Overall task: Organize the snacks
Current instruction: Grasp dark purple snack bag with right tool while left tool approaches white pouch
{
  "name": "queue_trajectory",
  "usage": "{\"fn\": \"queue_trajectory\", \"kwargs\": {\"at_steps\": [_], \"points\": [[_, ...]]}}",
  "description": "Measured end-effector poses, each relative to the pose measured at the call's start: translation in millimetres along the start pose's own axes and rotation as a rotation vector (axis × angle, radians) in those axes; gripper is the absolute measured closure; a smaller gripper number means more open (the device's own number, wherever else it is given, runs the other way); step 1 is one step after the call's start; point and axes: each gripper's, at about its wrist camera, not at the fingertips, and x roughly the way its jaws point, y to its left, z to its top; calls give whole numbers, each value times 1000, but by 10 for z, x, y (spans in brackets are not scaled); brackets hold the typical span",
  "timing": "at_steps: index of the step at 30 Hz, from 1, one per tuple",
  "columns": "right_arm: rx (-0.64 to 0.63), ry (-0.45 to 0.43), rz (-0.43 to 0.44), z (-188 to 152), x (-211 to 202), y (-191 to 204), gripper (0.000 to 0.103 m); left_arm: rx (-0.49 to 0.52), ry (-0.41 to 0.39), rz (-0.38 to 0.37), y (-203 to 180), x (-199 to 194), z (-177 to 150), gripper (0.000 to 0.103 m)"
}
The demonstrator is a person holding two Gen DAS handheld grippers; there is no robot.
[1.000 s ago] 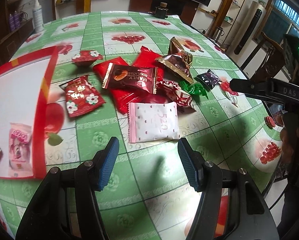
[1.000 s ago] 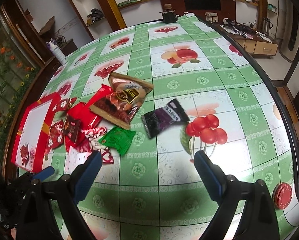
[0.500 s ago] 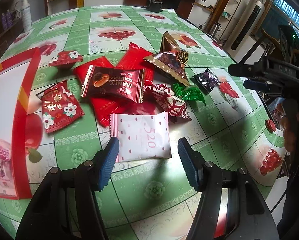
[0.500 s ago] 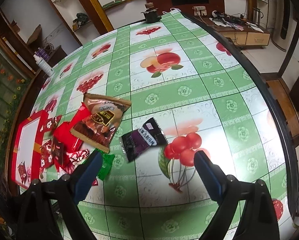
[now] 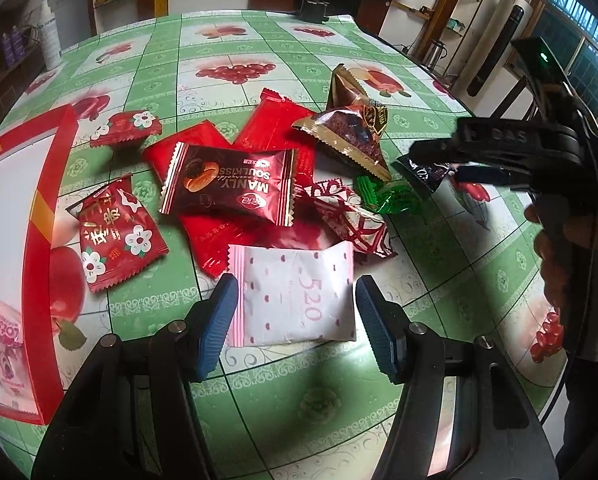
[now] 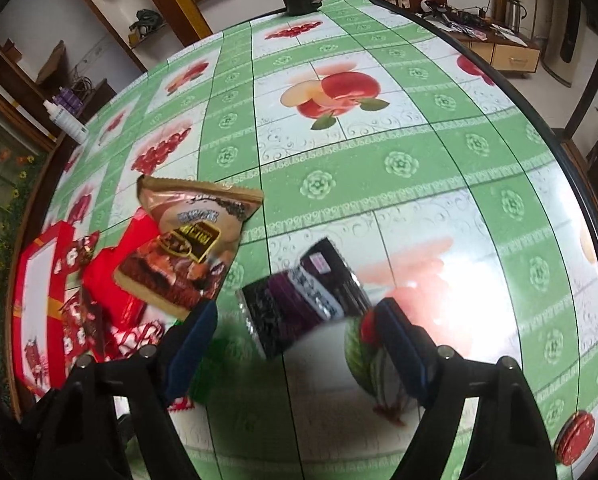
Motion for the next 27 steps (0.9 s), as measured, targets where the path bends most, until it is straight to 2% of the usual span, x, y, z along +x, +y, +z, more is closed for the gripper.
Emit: {"fn": "queue_trajectory", "kwargs": {"at_steps": [5,8,10,12,23,27], "points": [[-54,-3,-55,36,52,100,21,23,7,19,-40,32,17,40],[-97,-13,-98,3,56,130,29,37,8,33,-68,48,18,39],[-126,-26,-133,-37,45,140,40,42,7,37,-82,54,15,37],[-151,-39,-159,-79,30,136,45,47,6,45,-94,59,13,37],[-204,-68,-130,-273,-77,113,63,85,-6,52,-133,57,-39,38],[-212,-77,-116,-281,-83,108,68,87,-7,47,-134,40,-53,44]]}}
